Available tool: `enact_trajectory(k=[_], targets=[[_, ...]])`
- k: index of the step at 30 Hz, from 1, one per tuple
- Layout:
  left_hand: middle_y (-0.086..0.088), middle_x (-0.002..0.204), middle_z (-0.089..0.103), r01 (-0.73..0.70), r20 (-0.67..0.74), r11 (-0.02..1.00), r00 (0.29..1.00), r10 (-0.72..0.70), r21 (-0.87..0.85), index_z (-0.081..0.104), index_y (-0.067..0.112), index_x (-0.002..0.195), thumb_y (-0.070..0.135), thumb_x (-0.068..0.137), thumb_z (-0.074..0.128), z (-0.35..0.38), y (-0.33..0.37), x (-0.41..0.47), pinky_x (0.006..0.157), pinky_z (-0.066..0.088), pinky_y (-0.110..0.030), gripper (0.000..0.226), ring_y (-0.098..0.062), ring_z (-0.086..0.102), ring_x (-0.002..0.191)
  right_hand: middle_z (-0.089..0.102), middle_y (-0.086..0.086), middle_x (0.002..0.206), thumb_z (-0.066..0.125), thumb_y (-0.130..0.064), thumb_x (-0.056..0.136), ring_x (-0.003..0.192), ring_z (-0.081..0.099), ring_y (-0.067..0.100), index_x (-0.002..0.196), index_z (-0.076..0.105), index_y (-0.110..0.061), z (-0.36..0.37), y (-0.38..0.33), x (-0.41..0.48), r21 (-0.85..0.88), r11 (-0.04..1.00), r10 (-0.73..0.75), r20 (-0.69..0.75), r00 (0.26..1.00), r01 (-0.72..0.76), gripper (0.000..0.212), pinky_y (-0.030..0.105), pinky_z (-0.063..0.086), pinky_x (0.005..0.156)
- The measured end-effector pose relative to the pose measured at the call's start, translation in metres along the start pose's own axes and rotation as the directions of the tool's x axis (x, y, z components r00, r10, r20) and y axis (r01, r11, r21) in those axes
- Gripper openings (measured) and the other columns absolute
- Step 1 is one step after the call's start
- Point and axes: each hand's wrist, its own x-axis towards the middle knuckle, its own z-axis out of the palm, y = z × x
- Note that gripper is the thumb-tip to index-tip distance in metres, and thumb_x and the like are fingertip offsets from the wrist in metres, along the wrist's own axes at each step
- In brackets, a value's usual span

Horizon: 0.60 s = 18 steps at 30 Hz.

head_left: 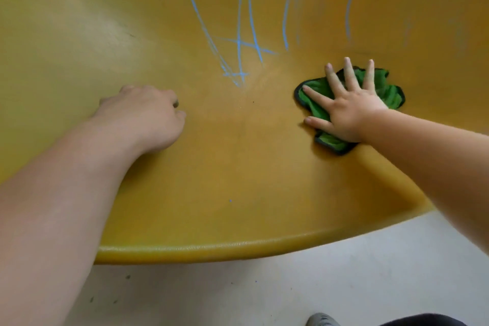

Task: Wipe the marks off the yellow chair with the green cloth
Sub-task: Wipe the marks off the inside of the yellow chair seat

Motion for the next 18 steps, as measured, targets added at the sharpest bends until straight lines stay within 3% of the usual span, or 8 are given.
enact_trajectory(k=[4, 8, 11, 13, 14, 15, 16, 18], targets=[[-0.011, 0.136, 0.052, 0.060, -0.059, 0.997, 0.996, -0.062, -0.040, 0.054, 0.028, 0.129, 0.043, 0.097, 0.035, -0.006, -0.008, 0.003, 0.101, 0.042, -0.048, 0.040, -0.037, 0.043, 0.127, -0.024, 0.013, 0.167, -0.005, -0.088, 0.081, 0.150, -0.020, 0.050, 0.155, -0.019, -0.049, -0.015, -0.072, 0.044, 0.307, 0.952, 0.001, -0.013, 1.000, 0.003, 0.084, 0.076, -0.007, 0.114], [-0.011, 0.129, 0.057, 0.050, -0.111, 0.993, 0.992, -0.062, -0.110, 0.059, 0.028, 0.118, 0.036, 0.095, 0.036, -0.008, -0.008, 0.004, 0.099, 0.044, -0.046, 0.034, -0.037, 0.047, 0.121, -0.025, 0.004, 0.168, 0.004, -0.072, 0.096, 0.152, -0.025, 0.039, 0.157, -0.016, -0.045, -0.036, -0.144, 0.015, 0.380, 0.870, -0.313, -0.071, 0.947, 0.316, 0.070, 0.067, -0.008, 0.119], [-0.012, 0.127, 0.059, 0.037, -0.118, 0.991, 0.992, -0.052, -0.127, 0.061, 0.026, 0.114, 0.039, 0.090, 0.035, -0.009, -0.007, 0.006, 0.099, 0.045, -0.047, 0.037, -0.038, 0.049, 0.119, -0.023, -0.007, 0.168, 0.005, -0.063, 0.099, 0.152, -0.026, 0.031, 0.158, -0.012, -0.043, -0.039, -0.160, -0.053, 0.350, 0.680, -0.648, -0.125, 0.752, 0.644, 0.065, 0.058, -0.013, 0.122], [-0.013, 0.125, 0.060, 0.017, -0.130, 0.990, 0.991, -0.035, -0.139, 0.061, 0.026, 0.112, 0.040, 0.088, 0.034, -0.010, -0.006, 0.005, 0.098, 0.046, -0.048, 0.039, -0.038, 0.050, 0.117, -0.023, -0.016, 0.166, 0.008, -0.058, 0.102, 0.152, -0.029, 0.023, 0.158, -0.010, -0.046, -0.035, -0.146, -0.103, 0.379, 0.524, -0.786, -0.130, 0.604, 0.763, 0.060, 0.048, -0.020, 0.121], [-0.012, 0.124, 0.060, 0.012, -0.132, 0.989, 0.991, -0.032, -0.148, 0.061, 0.026, 0.112, 0.039, 0.089, 0.034, -0.010, -0.006, 0.005, 0.098, 0.046, -0.048, 0.037, -0.038, 0.050, 0.117, -0.026, -0.021, 0.164, 0.009, -0.057, 0.104, 0.150, -0.032, 0.017, 0.157, -0.010, -0.050, -0.031, -0.134, -0.120, 0.405, 0.486, -0.814, -0.112, 0.569, 0.775, 0.057, 0.043, -0.022, 0.120], [-0.012, 0.124, 0.060, 0.013, -0.129, 0.989, 0.991, -0.032, -0.150, 0.061, 0.026, 0.112, 0.038, 0.091, 0.036, -0.010, -0.006, 0.004, 0.097, 0.046, -0.048, 0.035, -0.038, 0.050, 0.116, -0.030, -0.025, 0.162, 0.008, -0.060, 0.103, 0.149, -0.035, 0.013, 0.154, -0.013, -0.055, -0.026, -0.119, -0.128, 0.414, 0.499, -0.813, -0.080, 0.576, 0.761, 0.055, 0.041, -0.025, 0.118], [-0.011, 0.123, 0.060, 0.012, -0.129, 0.989, 0.991, -0.031, -0.147, 0.061, 0.026, 0.112, 0.037, 0.092, 0.036, -0.011, -0.005, 0.003, 0.097, 0.046, -0.047, 0.034, -0.037, 0.050, 0.116, -0.034, -0.026, 0.159, 0.002, -0.066, 0.098, 0.148, -0.037, 0.013, 0.150, -0.019, -0.060, -0.020, -0.104, -0.126, 0.395, 0.568, -0.777, -0.033, 0.629, 0.722, 0.055, 0.041, -0.026, 0.117], [-0.011, 0.123, 0.060, 0.004, -0.135, 0.993, 0.991, -0.020, -0.119, 0.061, 0.026, 0.113, 0.037, 0.093, 0.037, -0.013, -0.005, -0.001, 0.097, 0.047, -0.048, 0.033, -0.038, 0.051, 0.115, -0.038, -0.019, 0.159, -0.020, -0.080, 0.079, 0.149, -0.035, 0.023, 0.138, -0.035, -0.064, -0.002, -0.072, -0.098, 0.296, 0.781, -0.587, 0.050, 0.808, 0.550, 0.063, 0.047, -0.025, 0.118]])
